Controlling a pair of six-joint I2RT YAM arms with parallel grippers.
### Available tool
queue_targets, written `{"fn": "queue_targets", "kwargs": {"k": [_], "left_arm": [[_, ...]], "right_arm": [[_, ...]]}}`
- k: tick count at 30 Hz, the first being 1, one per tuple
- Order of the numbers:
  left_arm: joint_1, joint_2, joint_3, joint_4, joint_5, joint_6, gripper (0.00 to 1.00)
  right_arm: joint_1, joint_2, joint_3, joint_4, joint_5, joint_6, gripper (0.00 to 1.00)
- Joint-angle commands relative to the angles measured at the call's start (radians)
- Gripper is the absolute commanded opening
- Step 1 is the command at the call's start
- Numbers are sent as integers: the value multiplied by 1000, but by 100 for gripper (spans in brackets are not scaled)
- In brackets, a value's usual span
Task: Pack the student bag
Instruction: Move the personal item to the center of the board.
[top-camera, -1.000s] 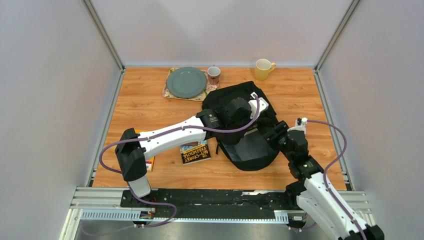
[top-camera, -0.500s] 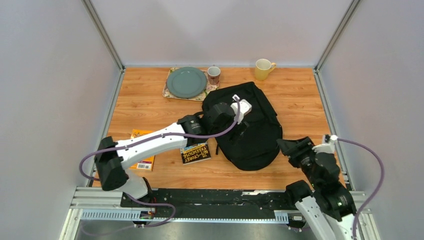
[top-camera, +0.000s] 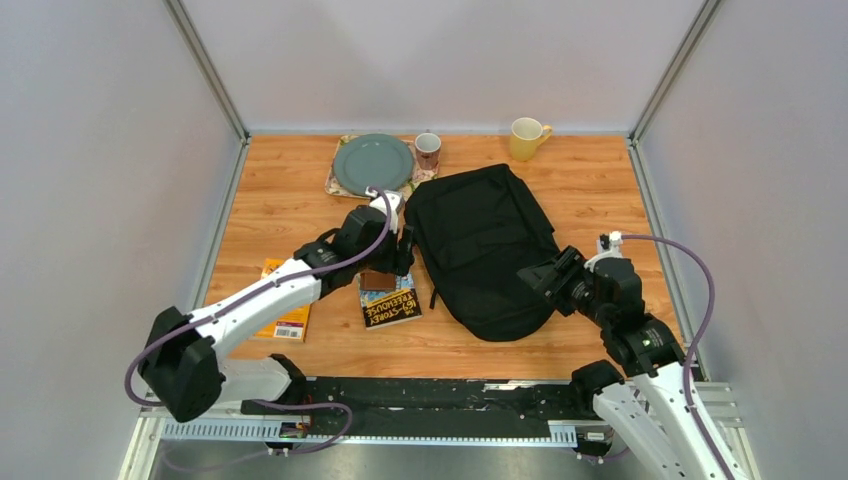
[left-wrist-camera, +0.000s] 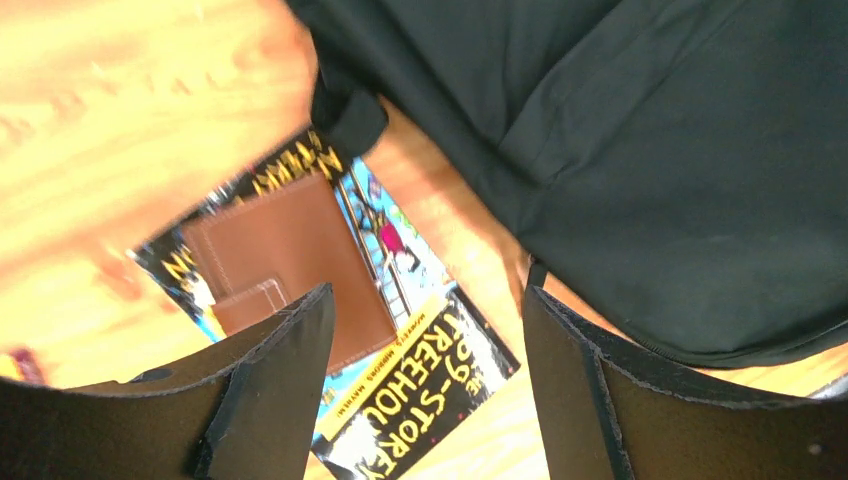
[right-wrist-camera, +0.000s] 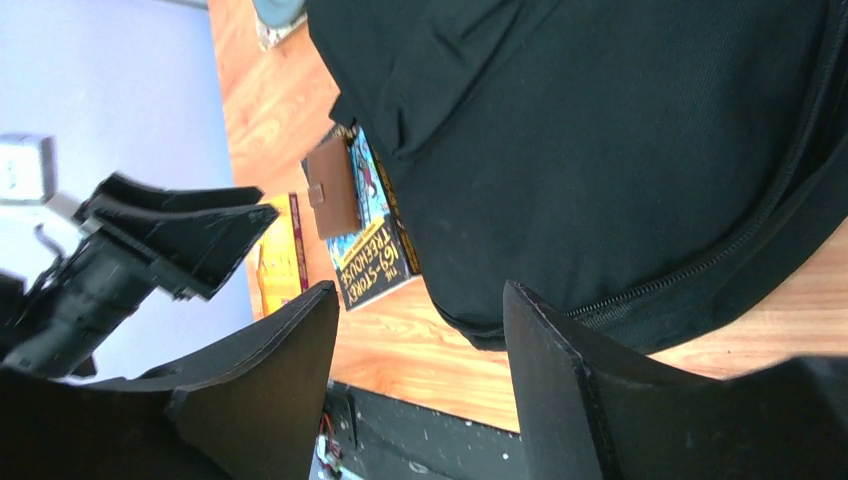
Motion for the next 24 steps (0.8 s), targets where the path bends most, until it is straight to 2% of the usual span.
{"fn": "queue_targets", "kwargs": {"k": [1, 8, 11, 16, 24], "left_arm": [[15, 69, -28, 94, 104, -133, 77], [15, 187, -2, 159, 201, -168, 77], [15, 245, 18, 139, 190, -173, 77], [18, 316, 37, 38, 71, -167, 77], [21, 243, -41, -54, -132, -139, 78]], "right_arm": [[5, -27, -23, 105, -115, -2, 64], [6, -18, -55, 96, -146, -7, 64], [7, -24, -72, 99, -147, 3, 64], [9, -12, -101, 145, -166, 29, 64], [48, 111, -89, 188, -184, 0, 64]]}}
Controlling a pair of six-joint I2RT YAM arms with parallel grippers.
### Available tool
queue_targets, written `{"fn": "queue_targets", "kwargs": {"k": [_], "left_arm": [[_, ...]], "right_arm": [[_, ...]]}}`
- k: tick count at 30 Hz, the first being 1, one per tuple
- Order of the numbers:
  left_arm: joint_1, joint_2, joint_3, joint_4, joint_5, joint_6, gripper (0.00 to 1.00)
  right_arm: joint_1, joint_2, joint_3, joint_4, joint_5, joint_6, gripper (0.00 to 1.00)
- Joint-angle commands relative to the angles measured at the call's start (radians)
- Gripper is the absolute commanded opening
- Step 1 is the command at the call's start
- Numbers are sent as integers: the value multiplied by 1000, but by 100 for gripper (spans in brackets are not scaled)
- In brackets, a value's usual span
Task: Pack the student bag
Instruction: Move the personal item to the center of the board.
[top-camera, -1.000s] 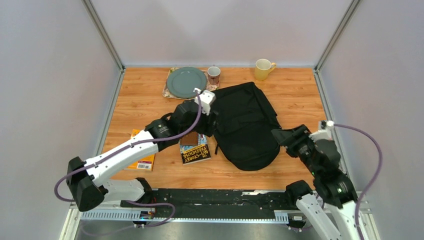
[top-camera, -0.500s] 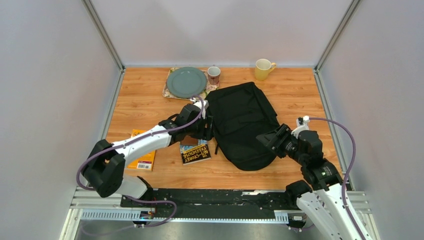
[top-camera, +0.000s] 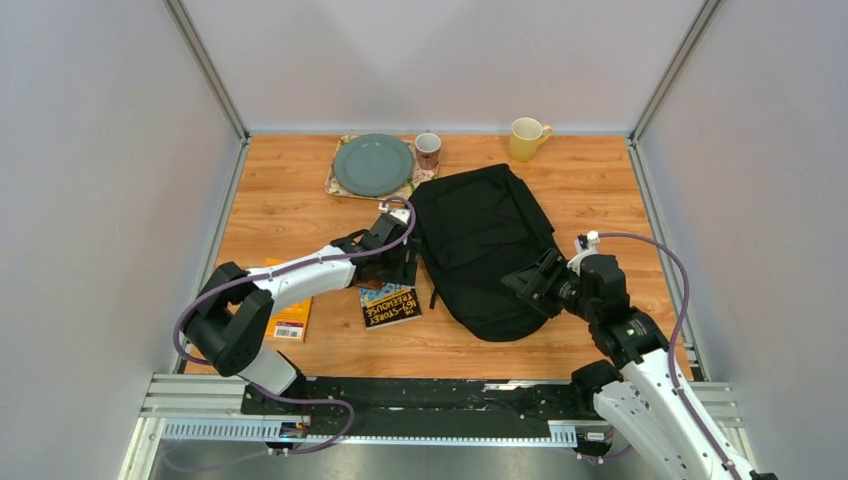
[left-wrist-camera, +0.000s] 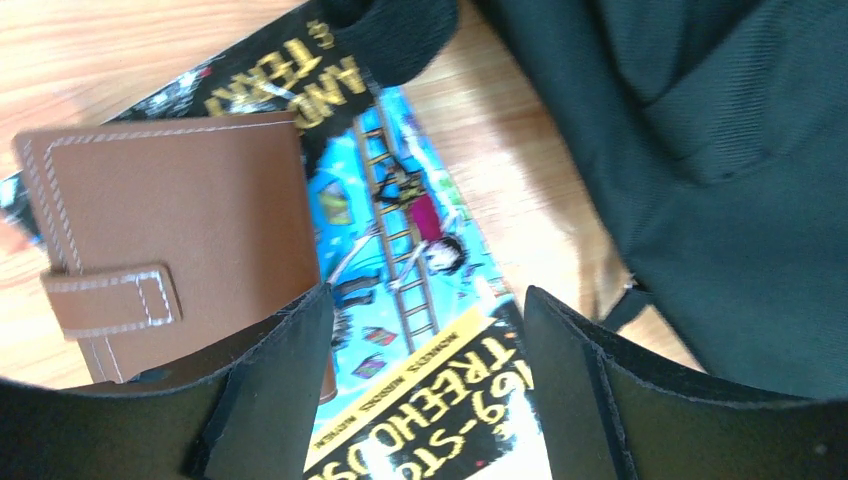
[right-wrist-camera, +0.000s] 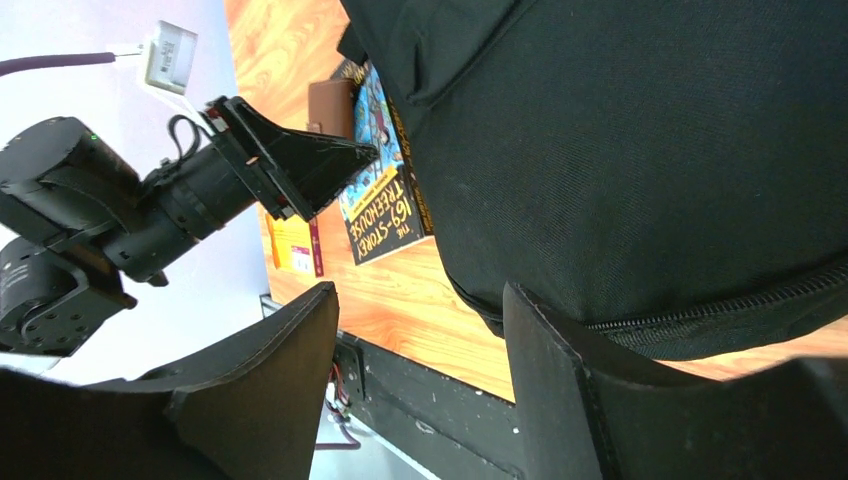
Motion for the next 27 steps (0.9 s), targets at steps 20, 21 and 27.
{"fn": "queue_targets", "kwargs": {"k": [20, 21, 27], "left_arm": [[242, -305, -199, 72, 157, 68, 82], [240, -308, -195, 81, 192, 77, 81], [231, -389, -186, 60, 340, 13, 76]], "right_arm": [[412, 595, 220, 260, 91, -55, 65], [415, 612, 228, 260, 98, -51, 65], [420, 629, 217, 291, 111, -28, 65]]}}
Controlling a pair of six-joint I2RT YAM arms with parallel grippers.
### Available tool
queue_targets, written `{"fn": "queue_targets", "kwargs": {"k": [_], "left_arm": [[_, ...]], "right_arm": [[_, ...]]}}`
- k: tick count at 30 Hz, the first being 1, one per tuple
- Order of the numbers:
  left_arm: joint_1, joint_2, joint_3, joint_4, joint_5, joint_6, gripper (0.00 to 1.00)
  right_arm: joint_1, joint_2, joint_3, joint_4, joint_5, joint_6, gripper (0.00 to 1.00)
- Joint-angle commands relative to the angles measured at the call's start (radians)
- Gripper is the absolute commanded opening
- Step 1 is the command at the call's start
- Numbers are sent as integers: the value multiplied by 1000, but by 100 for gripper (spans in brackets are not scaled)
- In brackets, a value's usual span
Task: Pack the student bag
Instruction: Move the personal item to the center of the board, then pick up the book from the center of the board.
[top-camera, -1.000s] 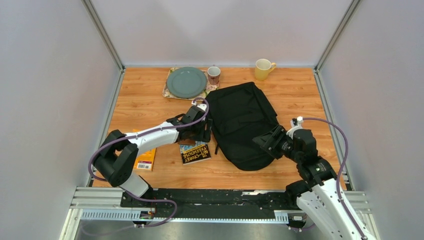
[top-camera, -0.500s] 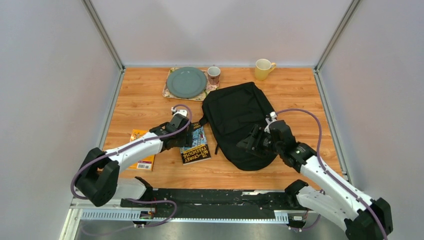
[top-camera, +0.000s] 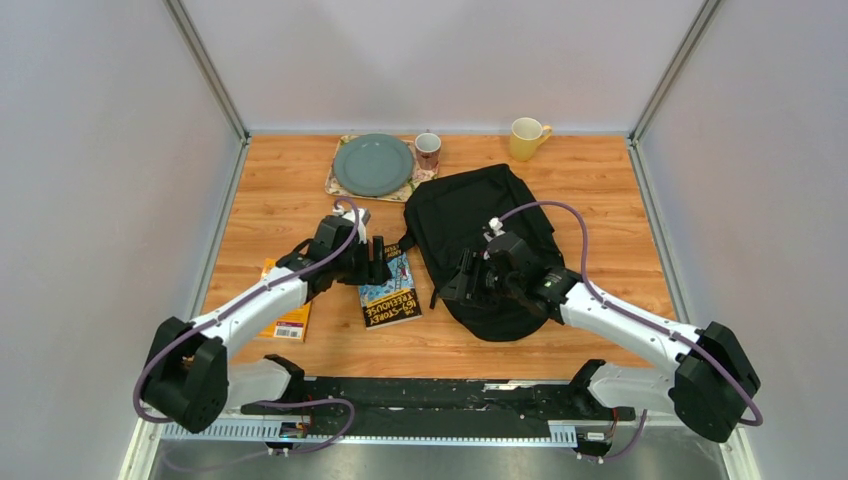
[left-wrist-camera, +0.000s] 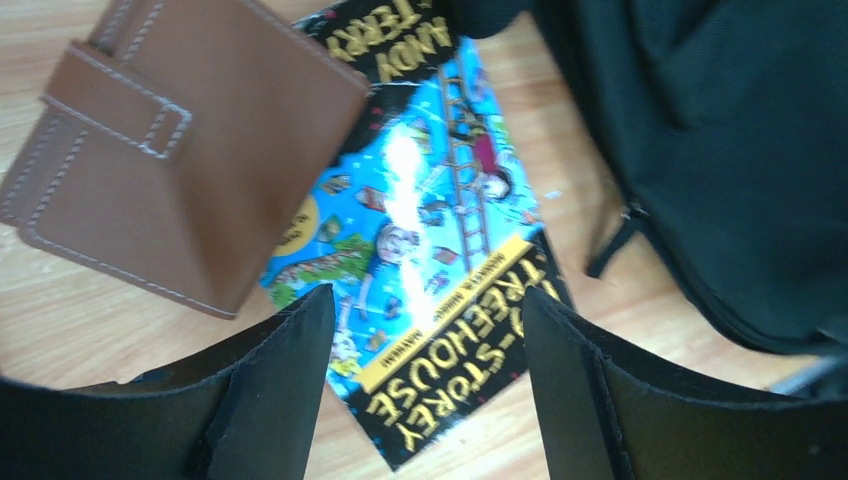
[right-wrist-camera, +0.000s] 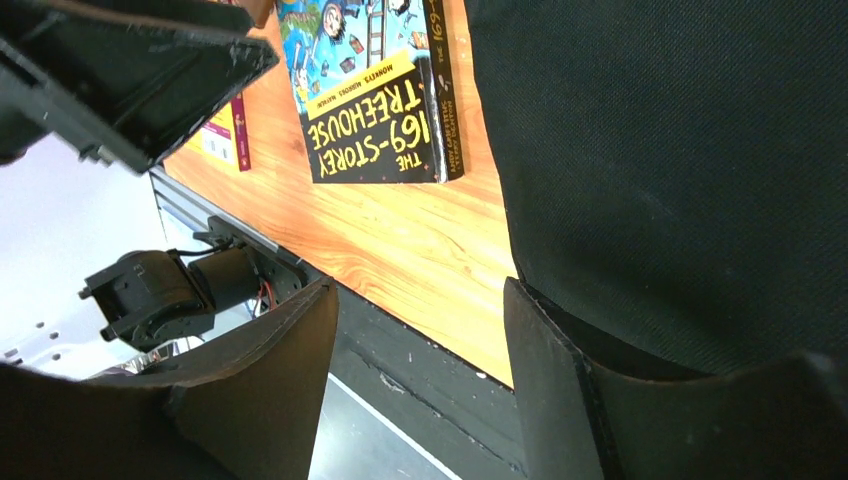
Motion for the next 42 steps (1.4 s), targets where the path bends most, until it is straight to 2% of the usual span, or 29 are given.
{"fn": "queue_targets", "kwargs": {"k": [1, 4, 9, 10, 13, 20, 26, 31, 34, 42], "left_arm": [[-20, -100, 29, 33, 144, -37, 76], [-21, -137, 6, 78, 125, -35, 78], [-21, 37, 70, 36, 147, 32, 79], [-23, 68, 75, 29, 122, 40, 76], [-17, 122, 47, 83, 15, 49, 78], [51, 199, 134, 48, -48, 103, 79], [132, 228, 151, 105, 10, 106, 80], [137, 187, 118, 88, 36, 83, 80], [137, 72, 5, 124, 27, 48, 80], [135, -28, -126, 125, 157, -12, 81]], "right_arm": [[2, 3, 34, 62, 34, 6, 65], [2, 4, 30, 59, 33, 6, 65], [4, 16, 40, 68, 30, 6, 65], [2, 21, 43, 71, 28, 6, 65], [7, 47, 58, 77, 19, -3, 65], [18, 134, 84, 95, -7, -17, 65], [27, 208, 115, 115, -26, -29, 65], [32, 259, 158, 108, -26, -54, 65], [32, 314, 208, 94, -32, -83, 65], [35, 513, 369, 46, -26, -161, 65]]}}
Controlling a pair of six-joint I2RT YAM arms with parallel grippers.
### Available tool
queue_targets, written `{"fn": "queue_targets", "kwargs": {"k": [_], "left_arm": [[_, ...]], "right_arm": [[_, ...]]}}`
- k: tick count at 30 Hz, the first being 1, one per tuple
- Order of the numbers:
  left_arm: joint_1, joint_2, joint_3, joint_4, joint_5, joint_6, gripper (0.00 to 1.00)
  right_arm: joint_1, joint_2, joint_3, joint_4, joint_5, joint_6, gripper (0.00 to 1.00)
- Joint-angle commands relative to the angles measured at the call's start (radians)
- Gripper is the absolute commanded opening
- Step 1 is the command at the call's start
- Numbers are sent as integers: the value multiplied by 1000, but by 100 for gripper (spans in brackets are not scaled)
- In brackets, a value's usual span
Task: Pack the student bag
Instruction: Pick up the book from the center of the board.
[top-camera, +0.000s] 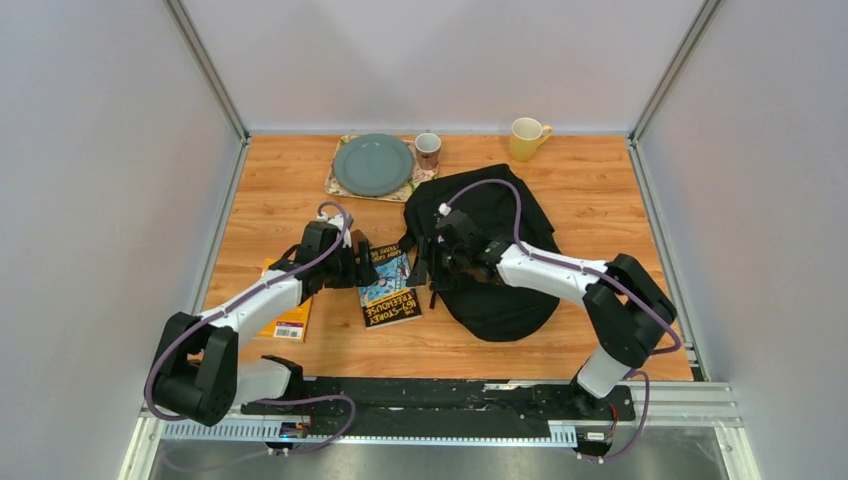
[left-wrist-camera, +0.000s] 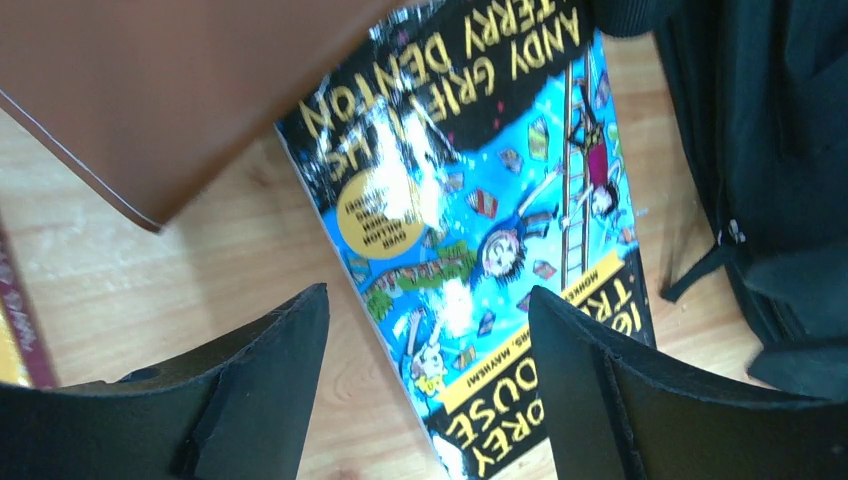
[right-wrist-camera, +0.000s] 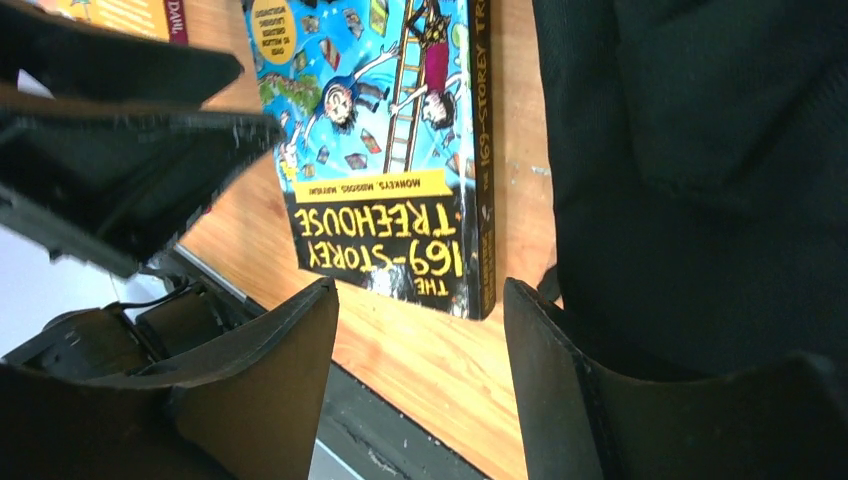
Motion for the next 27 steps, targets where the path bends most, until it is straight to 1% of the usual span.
{"fn": "queue_targets", "kwargs": {"k": [1, 4, 8, 10, 13, 15, 16, 17, 19, 20, 22, 25, 27], "left_arm": [[-2, -63, -75, 43, 103, -54, 81], [-3, -81, -106, 51, 142, -70, 81], [-31, -94, -142, 63, 154, -97, 81], [-52, -91, -161, 91, 172, -109, 81], [-74, -94, -166, 112, 186, -137, 81], [-83, -101, -160, 121, 195, -152, 77], [-85, -106, -152, 115, 199, -157, 76], [-88, -110, -148, 112, 196, -163, 74], [-86, -132, -132, 108, 191, -174, 68], [-88, -141, -129, 106, 192, -188, 65], [-91, -172, -117, 109, 191, -197, 62], [-92, -196, -105, 102, 174, -200, 56], [-92, -192, -96, 79, 171, -195, 44]], "right_arm": [[13, 78, 86, -7, 16, -70, 65], [14, 150, 124, -25, 27, -84, 65], [28, 239, 138, 10, -22, -97, 64], [39, 269, 150, -1, -36, -100, 59], [55, 283, 138, 4, -50, -95, 58], [65, 280, 125, 24, -50, -81, 53], [72, 279, 117, 33, -56, -74, 52], [74, 277, 106, 53, -59, -61, 52], [86, 283, 100, 68, -70, -55, 47], [89, 286, 101, 71, -68, -51, 46], [97, 296, 103, 74, -67, -37, 45], [106, 297, 101, 77, -56, -26, 45], [108, 294, 98, 74, -51, -23, 45]]}}
